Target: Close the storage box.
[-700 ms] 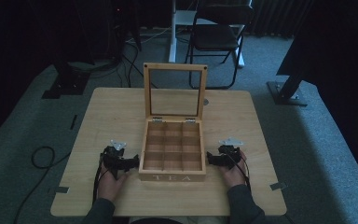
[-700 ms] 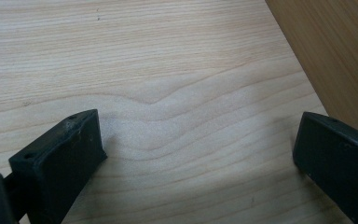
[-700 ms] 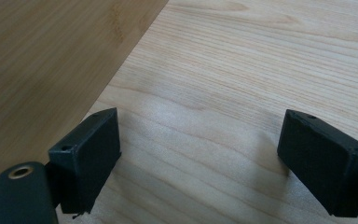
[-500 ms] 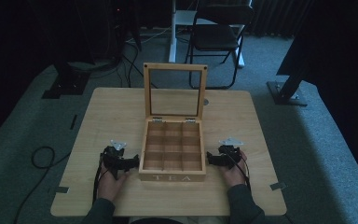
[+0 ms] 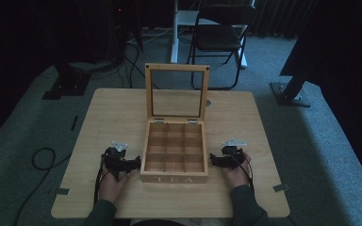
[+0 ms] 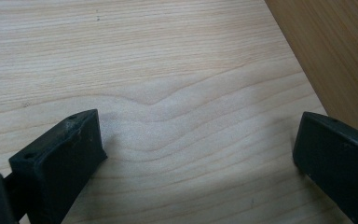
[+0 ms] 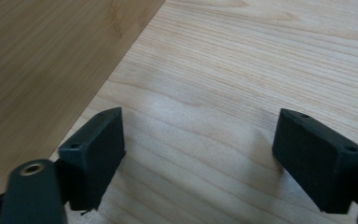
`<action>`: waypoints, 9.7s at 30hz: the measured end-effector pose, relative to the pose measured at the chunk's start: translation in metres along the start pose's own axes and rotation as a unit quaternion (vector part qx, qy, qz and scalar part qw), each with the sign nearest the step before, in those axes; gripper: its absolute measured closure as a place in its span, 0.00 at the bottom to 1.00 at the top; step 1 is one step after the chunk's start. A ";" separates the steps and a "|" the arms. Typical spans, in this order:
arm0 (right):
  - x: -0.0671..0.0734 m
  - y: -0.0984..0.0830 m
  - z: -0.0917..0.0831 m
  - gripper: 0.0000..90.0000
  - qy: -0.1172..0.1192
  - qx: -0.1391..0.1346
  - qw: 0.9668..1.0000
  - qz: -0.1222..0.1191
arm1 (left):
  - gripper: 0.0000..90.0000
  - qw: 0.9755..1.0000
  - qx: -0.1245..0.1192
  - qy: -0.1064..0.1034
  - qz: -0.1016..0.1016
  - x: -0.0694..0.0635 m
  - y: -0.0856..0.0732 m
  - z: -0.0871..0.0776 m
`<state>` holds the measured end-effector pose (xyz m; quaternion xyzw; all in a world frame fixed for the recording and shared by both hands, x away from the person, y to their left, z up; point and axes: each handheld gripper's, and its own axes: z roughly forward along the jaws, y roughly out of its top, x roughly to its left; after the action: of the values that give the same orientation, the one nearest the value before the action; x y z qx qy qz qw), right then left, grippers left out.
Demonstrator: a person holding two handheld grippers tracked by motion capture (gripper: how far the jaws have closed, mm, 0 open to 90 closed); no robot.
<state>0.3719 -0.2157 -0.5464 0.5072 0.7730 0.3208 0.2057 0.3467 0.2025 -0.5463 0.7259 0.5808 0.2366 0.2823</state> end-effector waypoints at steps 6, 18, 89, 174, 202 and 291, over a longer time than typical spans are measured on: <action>-0.002 0.004 -0.005 0.42 -0.005 0.019 1.000 0.004 | 0.02 1.000 0.000 0.000 0.000 0.000 0.000 0.000; -0.001 0.015 -0.024 0.51 0.009 0.005 1.000 0.012 | 0.02 1.000 0.000 0.000 0.000 0.000 0.000 0.000; 0.007 0.144 -0.034 0.52 0.032 -0.074 0.997 -0.015 | 0.02 1.000 0.000 0.000 0.001 0.000 0.000 0.000; 0.017 0.193 -0.062 0.53 0.099 -0.143 0.984 -0.039 | 0.02 1.000 -0.001 0.000 -0.001 0.000 0.000 0.000; 0.023 0.179 -0.110 0.49 0.077 -0.127 0.988 -0.046 | 0.02 1.000 0.000 0.000 -0.001 0.000 0.000 0.000; 0.071 0.061 -0.118 0.46 0.092 -0.087 0.990 -0.069 | 0.02 1.000 0.000 0.000 -0.001 0.000 0.000 0.000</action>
<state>0.3072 -0.1679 -0.4190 0.4010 0.7908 0.4173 0.1990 0.3467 0.2024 -0.5462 0.7252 0.5817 0.2359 0.2829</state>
